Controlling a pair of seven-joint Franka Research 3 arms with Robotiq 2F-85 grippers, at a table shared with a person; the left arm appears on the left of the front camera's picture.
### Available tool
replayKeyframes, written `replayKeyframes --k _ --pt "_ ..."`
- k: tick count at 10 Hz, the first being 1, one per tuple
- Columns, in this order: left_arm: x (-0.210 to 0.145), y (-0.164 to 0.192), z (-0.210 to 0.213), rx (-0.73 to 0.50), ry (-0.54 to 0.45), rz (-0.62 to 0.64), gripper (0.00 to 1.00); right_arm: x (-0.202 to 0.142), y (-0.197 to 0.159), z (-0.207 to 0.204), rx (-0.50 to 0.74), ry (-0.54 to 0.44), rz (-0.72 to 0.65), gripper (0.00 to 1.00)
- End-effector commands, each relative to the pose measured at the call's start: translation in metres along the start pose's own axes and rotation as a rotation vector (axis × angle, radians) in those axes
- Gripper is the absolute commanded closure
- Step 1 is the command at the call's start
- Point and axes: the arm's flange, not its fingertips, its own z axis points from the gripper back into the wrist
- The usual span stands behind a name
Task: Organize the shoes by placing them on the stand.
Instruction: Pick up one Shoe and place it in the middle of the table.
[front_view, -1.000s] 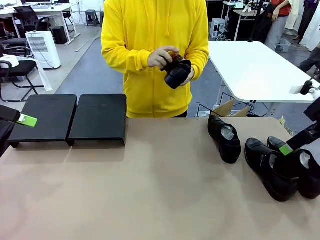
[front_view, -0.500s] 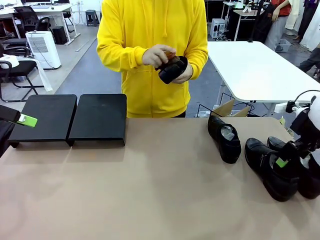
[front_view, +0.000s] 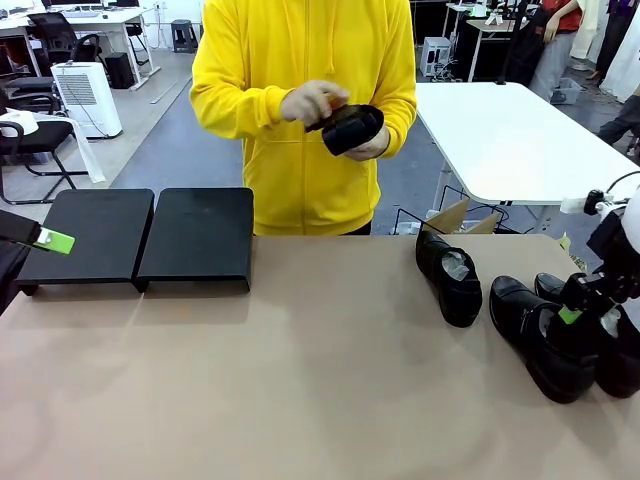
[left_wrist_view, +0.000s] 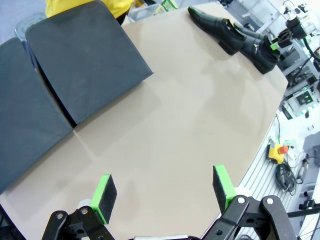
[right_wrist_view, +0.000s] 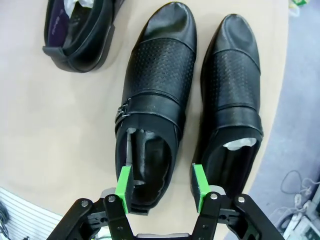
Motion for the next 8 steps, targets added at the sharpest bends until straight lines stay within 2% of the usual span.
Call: replayKeyframes --k 1,5,8 --pt "0.001 0.002 0.001 -0.019 -0.018 -0.018 0.00 -0.009 0.006 -0.022 -0.061 0.007 -0.047 0.38" --pt "0.001 0.002 0.001 -0.019 -0.018 -0.018 0.00 -0.008 -0.005 -0.042 -0.067 0.036 -0.077 0.38" --pt "0.001 0.002 0.001 -0.019 -0.018 -0.018 0.00 -0.011 -0.001 -0.059 -0.029 0.085 -0.063 0.38"
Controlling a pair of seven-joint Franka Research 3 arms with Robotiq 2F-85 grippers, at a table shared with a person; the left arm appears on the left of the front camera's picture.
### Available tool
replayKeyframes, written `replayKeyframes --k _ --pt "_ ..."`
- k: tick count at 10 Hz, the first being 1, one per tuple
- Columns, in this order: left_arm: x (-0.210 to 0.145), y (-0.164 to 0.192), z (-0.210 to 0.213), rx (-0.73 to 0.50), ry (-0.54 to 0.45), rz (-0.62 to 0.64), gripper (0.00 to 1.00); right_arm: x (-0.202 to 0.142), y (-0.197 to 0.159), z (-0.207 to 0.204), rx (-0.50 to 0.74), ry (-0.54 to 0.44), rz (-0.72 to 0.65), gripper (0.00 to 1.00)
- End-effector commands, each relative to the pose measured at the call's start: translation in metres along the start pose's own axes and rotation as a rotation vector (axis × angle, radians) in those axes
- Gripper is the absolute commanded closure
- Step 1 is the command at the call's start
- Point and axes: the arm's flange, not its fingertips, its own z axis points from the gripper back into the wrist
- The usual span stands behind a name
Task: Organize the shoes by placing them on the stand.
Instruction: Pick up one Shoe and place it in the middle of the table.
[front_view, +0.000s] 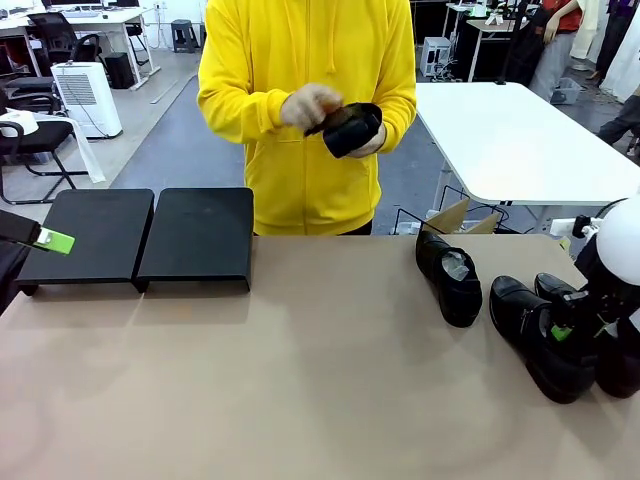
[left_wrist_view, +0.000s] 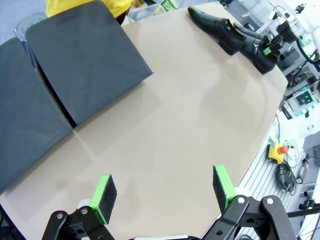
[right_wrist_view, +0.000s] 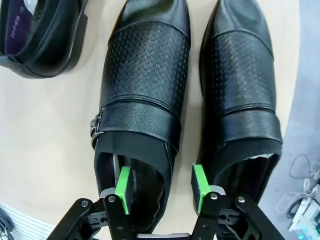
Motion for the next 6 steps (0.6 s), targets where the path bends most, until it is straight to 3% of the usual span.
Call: replayKeyframes --k 1,4,6 --pt "0.001 0.002 0.001 -0.018 -0.018 -0.018 0.00 -0.013 0.008 -0.016 -0.026 0.019 0.003 0.38" --pt "0.001 0.002 0.001 -0.018 -0.018 -0.018 0.00 -0.011 0.010 -0.028 -0.032 0.045 0.019 0.38" --pt "0.001 0.002 0.001 -0.018 -0.018 -0.018 0.00 -0.010 0.009 -0.031 -0.034 0.053 0.036 0.61"
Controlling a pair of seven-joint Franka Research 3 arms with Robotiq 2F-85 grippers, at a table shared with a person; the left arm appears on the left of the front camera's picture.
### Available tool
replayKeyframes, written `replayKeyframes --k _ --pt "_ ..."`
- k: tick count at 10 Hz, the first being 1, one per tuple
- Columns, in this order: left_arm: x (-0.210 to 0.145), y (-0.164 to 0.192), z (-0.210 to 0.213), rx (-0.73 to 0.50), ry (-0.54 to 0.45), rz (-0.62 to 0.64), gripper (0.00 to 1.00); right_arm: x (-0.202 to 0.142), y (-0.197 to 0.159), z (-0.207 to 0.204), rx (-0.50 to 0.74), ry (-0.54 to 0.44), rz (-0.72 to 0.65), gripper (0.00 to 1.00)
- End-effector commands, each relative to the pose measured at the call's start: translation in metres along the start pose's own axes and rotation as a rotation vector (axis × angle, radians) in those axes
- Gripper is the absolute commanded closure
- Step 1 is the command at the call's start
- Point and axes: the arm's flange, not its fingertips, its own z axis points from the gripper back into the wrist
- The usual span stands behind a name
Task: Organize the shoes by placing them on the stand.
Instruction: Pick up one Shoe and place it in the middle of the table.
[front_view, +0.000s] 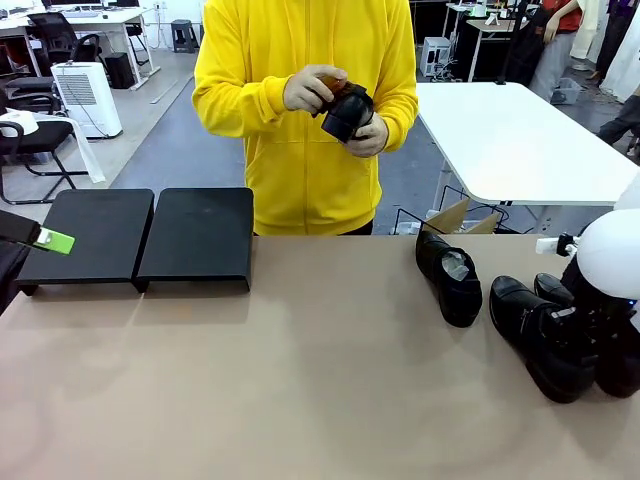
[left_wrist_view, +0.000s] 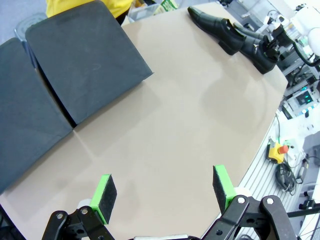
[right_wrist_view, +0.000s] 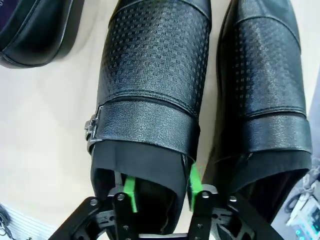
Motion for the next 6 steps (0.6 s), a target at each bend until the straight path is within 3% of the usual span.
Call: replayKeyframes --k 1,2,3,6 --pt "0.0011 0.0017 0.0010 -0.018 -0.018 -0.017 0.00 -0.0103 0.0013 -0.0080 -0.041 -0.002 0.017 0.77" --pt "0.0011 0.0017 0.0010 -0.018 -0.018 -0.017 0.00 -0.0110 0.0009 -0.0078 -0.042 0.005 0.014 0.96" --pt "0.0011 0.0017 0.0010 -0.018 -0.018 -0.017 0.00 -0.0116 0.0004 -0.0073 -0.045 0.003 0.009 1.00" --pt "0.0011 0.0017 0.0010 -0.018 -0.018 -0.017 0.00 -0.0121 -0.0014 -0.0100 -0.040 0.018 0.004 1.00"
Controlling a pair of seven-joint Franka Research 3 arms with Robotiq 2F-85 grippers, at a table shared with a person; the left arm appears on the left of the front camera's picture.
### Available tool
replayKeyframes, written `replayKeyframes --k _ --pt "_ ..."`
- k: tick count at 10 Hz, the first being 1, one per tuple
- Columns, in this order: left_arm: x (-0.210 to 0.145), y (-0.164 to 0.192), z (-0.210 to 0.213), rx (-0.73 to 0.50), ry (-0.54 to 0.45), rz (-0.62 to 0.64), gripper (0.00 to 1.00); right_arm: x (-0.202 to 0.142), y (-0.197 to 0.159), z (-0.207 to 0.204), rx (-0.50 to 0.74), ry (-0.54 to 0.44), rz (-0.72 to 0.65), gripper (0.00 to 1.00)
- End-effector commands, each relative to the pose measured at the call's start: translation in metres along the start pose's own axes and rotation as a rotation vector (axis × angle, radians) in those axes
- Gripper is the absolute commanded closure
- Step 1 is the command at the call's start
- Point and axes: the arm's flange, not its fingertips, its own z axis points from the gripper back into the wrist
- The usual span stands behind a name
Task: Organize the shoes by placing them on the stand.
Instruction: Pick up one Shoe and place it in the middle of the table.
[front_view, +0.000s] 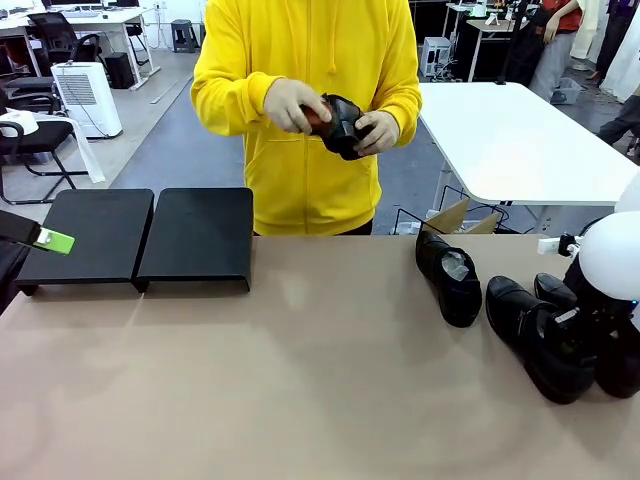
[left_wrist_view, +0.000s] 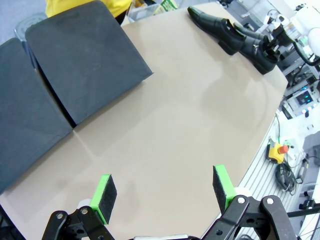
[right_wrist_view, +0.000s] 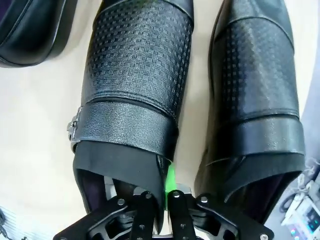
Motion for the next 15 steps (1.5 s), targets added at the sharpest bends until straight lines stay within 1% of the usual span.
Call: replayKeyframes --k 1,2,3,4,6,7,8,9,11,12,13,14,15 --pt "0.001 0.002 0.001 -0.018 -0.018 -0.017 0.00 -0.015 0.005 -0.001 0.008 0.014 -0.017 1.00" --pt "0.001 0.002 0.001 -0.018 -0.018 -0.017 0.00 -0.024 0.011 0.024 0.030 -0.029 -0.026 1.00" --pt "0.001 0.002 0.001 -0.018 -0.018 -0.017 0.00 -0.037 0.015 0.057 0.050 -0.112 -0.035 1.00" --pt "0.001 0.002 0.001 -0.018 -0.018 -0.017 0.00 -0.051 0.017 0.086 0.074 -0.175 -0.051 1.00" --pt "0.001 0.002 0.001 -0.018 -0.018 -0.017 0.00 -0.074 0.023 0.128 0.093 -0.270 -0.050 1.00" --pt "0.001 0.002 0.001 -0.018 -0.018 -0.017 0.00 -0.084 0.030 0.140 0.156 -0.283 -0.004 1.00" --pt "0.001 0.002 0.001 -0.018 -0.018 -0.017 0.00 -0.097 0.028 0.151 0.218 -0.278 0.104 1.00" --pt "0.001 0.002 0.001 -0.018 -0.018 -0.017 0.00 -0.051 0.019 0.151 0.091 -0.259 -0.035 1.00" --pt "0.001 0.002 0.001 -0.018 -0.018 -0.017 0.00 -0.051 0.019 0.151 0.091 -0.259 -0.035 1.00" --pt "0.001 0.002 0.001 -0.018 -0.018 -0.017 0.00 -0.067 0.025 0.164 0.133 -0.263 0.005 1.00" --pt "0.001 0.002 0.001 -0.018 -0.018 -0.017 0.00 -0.056 0.050 0.170 0.138 -0.254 -0.001 1.00" --pt "0.001 0.002 0.001 -0.018 -0.018 -0.017 0.00 -0.051 0.096 0.183 0.158 -0.254 0.050 1.00" --pt "0.001 0.002 0.001 -0.018 -0.018 -0.017 0.00 -0.050 0.139 0.191 0.181 -0.242 0.137 1.00"
